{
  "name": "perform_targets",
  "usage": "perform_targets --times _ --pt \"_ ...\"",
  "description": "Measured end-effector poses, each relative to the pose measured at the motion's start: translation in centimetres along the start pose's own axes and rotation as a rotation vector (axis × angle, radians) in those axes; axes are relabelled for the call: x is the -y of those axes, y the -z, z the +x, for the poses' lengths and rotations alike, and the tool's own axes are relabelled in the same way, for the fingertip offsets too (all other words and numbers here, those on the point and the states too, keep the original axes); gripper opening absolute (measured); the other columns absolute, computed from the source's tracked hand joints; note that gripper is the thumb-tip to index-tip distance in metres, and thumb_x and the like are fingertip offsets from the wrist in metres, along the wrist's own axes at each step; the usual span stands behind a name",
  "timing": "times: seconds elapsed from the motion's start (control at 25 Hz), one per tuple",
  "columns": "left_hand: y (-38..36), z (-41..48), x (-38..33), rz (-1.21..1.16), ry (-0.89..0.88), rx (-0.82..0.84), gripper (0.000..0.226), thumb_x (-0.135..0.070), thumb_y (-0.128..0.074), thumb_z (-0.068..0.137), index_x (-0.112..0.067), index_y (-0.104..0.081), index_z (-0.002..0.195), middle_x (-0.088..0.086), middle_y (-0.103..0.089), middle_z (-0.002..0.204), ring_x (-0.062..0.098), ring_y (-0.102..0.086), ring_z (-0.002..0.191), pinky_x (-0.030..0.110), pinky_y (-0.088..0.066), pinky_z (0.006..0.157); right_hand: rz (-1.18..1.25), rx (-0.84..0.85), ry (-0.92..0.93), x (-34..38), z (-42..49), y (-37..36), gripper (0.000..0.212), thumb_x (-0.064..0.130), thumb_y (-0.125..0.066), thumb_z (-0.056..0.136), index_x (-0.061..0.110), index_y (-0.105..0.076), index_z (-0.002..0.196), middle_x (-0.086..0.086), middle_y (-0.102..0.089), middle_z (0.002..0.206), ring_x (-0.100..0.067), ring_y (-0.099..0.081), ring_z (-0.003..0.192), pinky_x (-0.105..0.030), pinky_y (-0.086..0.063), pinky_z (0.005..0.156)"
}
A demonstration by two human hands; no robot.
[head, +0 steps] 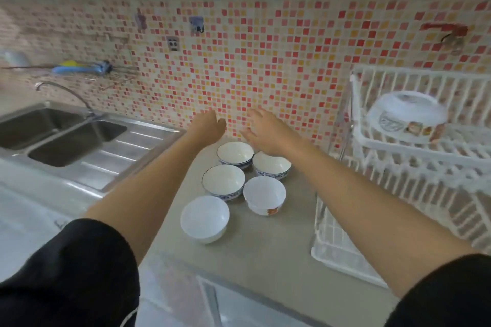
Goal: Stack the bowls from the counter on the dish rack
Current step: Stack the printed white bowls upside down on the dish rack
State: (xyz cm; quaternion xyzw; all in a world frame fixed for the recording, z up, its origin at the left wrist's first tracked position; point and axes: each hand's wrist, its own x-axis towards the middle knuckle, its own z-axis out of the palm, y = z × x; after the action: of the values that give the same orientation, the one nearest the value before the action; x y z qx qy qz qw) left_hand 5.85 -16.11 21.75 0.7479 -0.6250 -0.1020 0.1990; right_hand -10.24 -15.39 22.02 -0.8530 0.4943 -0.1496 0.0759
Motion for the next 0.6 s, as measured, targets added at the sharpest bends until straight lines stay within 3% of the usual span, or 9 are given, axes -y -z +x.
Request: perform_targets --times 0.16,0.32,0.48,0.6 --pt "-7.5 -2.0 10.9 0.090 0.125 0.194 0.048 -0.027 -0.037 0.100 0.005 -0.040 0.135 0.027 -0.045 0.140 0.039 -0.044 0.130 0.039 -0.036 0.105 0.120 0.206 -0.196 1.3 0.1 -12.6 0.062 0.040 -0.039 0.098 0.001 -0.026 0.144 -0.019 -0.031 0.149 -0.035 -0.036 0.134 -0.042 -0.034 0.105" --pt "-14.2 -5.3 18.0 0.034 0.230 0.309 0.041 -0.023 -0.042 0.097 0.006 -0.043 0.126 0.026 -0.049 0.134 0.039 -0.048 0.124 0.039 -0.040 0.098 0.275 0.298 -0.443 1.2 -1.2 -22.1 0.067 0.044 -0.044 0.095 0.000 -0.027 0.143 -0.021 -0.035 0.146 -0.037 -0.039 0.132 -0.041 -0.035 0.104" --pt "-17.8 -7.7 20.9 -0.056 0.295 0.374 0.062 -0.019 -0.045 0.097 0.005 -0.017 0.147 0.026 -0.043 0.140 0.039 -0.045 0.129 0.041 -0.040 0.102 0.368 0.444 -0.620 1.4 -2.6 -27.7 0.056 0.036 -0.045 0.096 -0.002 -0.038 0.137 -0.023 -0.049 0.138 -0.037 -0.049 0.126 -0.036 -0.041 0.098" --pt "-17.7 -8.1 21.1 -0.061 0.224 0.389 0.081 -0.005 -0.050 0.091 0.002 0.003 0.151 0.024 -0.036 0.145 0.040 -0.042 0.131 0.042 -0.038 0.105 0.454 0.364 -0.608 1.9 -3.4 -28.7 0.037 0.018 -0.042 0.093 -0.003 -0.055 0.121 -0.025 -0.060 0.123 -0.039 -0.059 0.109 -0.039 -0.048 0.091"
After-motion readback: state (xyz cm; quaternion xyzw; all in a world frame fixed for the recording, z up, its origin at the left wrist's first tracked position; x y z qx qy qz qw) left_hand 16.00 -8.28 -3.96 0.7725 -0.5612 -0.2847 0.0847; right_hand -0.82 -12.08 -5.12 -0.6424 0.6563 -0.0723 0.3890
